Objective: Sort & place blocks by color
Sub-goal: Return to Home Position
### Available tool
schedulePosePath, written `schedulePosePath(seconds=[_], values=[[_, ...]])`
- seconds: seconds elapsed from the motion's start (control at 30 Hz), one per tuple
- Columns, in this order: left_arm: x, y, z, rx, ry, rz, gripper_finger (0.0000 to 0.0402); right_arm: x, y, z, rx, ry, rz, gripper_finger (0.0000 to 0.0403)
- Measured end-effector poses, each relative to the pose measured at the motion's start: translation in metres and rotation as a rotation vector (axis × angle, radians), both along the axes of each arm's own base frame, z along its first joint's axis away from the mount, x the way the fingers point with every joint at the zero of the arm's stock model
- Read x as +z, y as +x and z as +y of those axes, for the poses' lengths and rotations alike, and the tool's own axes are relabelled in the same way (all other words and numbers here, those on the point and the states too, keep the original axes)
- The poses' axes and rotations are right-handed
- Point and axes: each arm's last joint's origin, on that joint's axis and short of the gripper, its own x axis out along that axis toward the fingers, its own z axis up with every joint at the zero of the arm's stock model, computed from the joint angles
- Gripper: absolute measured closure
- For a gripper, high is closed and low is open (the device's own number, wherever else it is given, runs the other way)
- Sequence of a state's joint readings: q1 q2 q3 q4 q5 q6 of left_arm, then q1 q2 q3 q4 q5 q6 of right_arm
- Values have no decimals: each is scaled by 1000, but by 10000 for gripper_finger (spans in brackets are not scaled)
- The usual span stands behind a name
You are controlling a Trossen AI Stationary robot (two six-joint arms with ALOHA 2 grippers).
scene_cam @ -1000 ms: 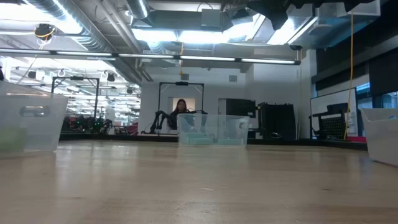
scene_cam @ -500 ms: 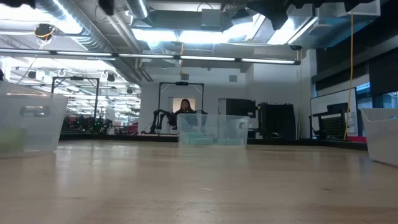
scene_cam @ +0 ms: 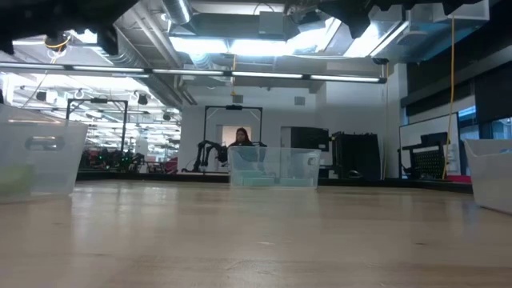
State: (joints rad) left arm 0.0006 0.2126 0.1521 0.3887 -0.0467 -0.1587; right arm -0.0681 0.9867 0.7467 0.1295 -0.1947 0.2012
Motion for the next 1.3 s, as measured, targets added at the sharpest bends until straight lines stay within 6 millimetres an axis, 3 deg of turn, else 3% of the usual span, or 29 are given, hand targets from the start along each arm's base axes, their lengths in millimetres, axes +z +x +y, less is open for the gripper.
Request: schedulePosePath(seconds=[0.3, 0.5, 0.67, 0.9, 1.3], values=[[-34, -8, 0, -6, -51, -44, 401, 0, 0, 0, 0, 0, -1, 52], [-38, -10, -1, -56, -48, -14, 401, 0, 0, 0, 0, 0, -1, 52], [-58, -5, -5, -199, -108, 207, 402, 0, 0, 0, 0, 0, -1, 52], [-57, -5, -4, -142, -46, 197, 401, 0, 0, 0, 0, 0, 0, 52], [-60, -5, -3, -143, -119, 222, 393, 0, 0, 0, 0, 0, 0, 52]])
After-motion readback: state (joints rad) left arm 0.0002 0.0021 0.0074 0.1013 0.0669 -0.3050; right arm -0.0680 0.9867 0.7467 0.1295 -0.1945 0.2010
